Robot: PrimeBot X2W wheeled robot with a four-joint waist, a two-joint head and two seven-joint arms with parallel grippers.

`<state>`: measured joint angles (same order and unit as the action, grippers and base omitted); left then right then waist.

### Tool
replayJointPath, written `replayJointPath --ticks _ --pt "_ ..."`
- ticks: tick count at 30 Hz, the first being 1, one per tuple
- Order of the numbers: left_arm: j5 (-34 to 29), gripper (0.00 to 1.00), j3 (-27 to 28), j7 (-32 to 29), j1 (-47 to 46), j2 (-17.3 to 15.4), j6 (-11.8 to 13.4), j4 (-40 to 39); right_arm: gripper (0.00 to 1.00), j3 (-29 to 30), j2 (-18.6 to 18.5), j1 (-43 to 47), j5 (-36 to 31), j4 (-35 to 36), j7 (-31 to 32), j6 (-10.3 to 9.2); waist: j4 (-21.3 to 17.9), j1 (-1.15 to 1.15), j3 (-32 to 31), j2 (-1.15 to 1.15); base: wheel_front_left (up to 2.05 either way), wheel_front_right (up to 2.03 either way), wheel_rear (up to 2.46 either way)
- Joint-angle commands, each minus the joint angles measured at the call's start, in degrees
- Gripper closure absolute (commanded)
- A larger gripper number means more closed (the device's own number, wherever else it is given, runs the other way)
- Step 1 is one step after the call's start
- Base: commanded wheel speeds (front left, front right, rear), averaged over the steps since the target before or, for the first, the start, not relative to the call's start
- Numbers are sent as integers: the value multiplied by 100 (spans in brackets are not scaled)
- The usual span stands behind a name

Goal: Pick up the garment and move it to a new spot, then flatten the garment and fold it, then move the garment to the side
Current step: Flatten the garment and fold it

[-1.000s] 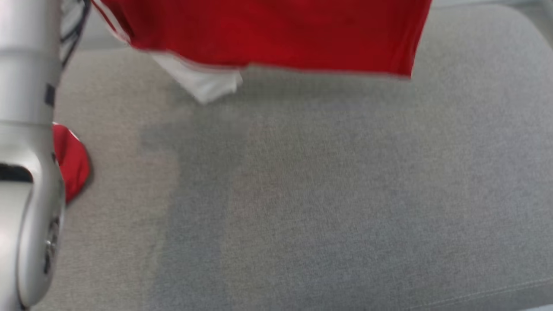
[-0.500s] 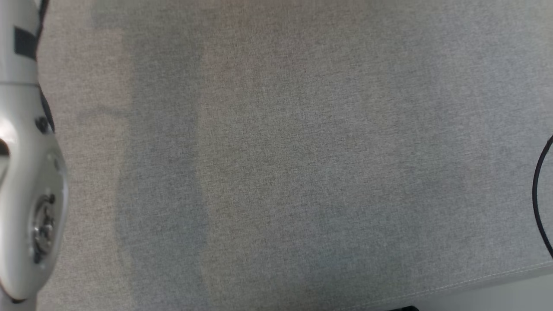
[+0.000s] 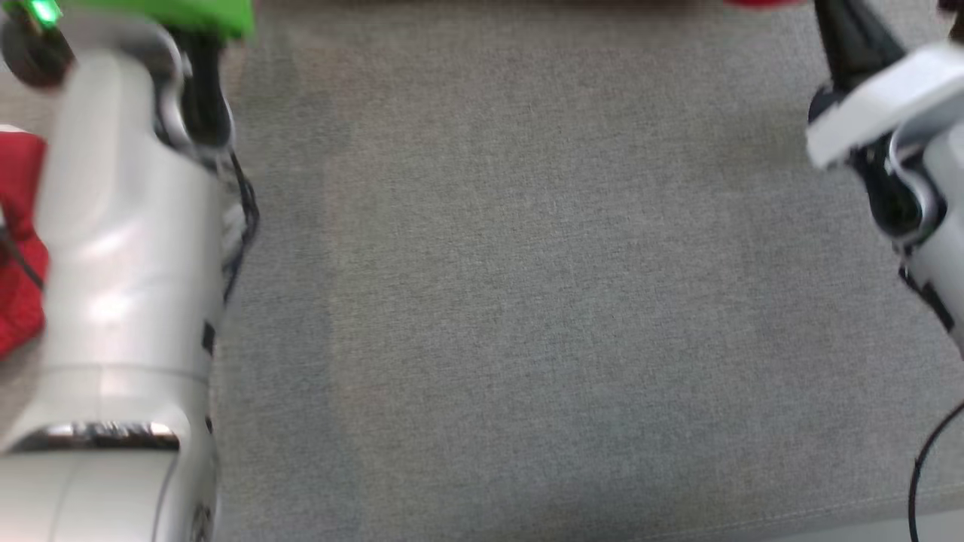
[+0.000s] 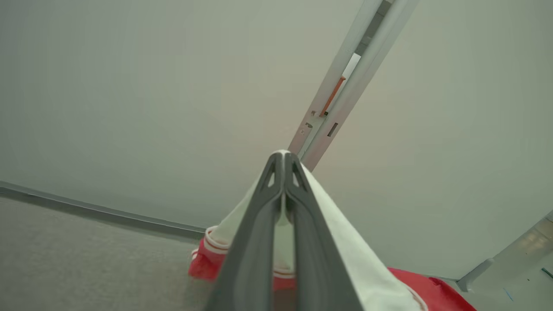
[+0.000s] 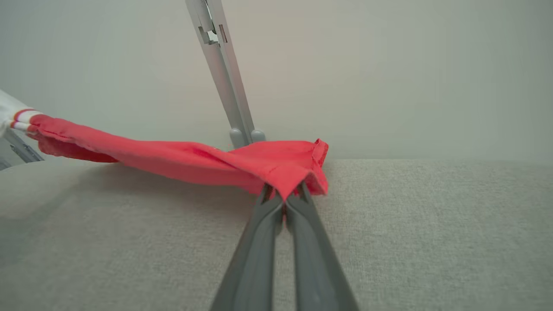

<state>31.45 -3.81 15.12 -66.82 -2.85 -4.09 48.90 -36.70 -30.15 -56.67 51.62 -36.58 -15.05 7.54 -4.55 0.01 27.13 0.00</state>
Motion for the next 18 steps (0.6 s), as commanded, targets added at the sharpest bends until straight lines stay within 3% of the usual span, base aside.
replayJointPath --ticks 1,9,18 --pt "66 100 -95 4 403 -13 -55 105 100 -115 -151 293 125 67 -20 -10 482 -1 -642 0 0 0 0" --pt "-96 100 -786 6 1736 -15 -204 376 100 -854 -871 1578 979 392 -20 -10 981 -1 -1370 0 0 0 0" --pt "-243 100 -1378 4 2974 -219 -330 390 100 -1784 -1288 2243 1504 625 174 -10 1030 -1 -2008 0 0 0 0"
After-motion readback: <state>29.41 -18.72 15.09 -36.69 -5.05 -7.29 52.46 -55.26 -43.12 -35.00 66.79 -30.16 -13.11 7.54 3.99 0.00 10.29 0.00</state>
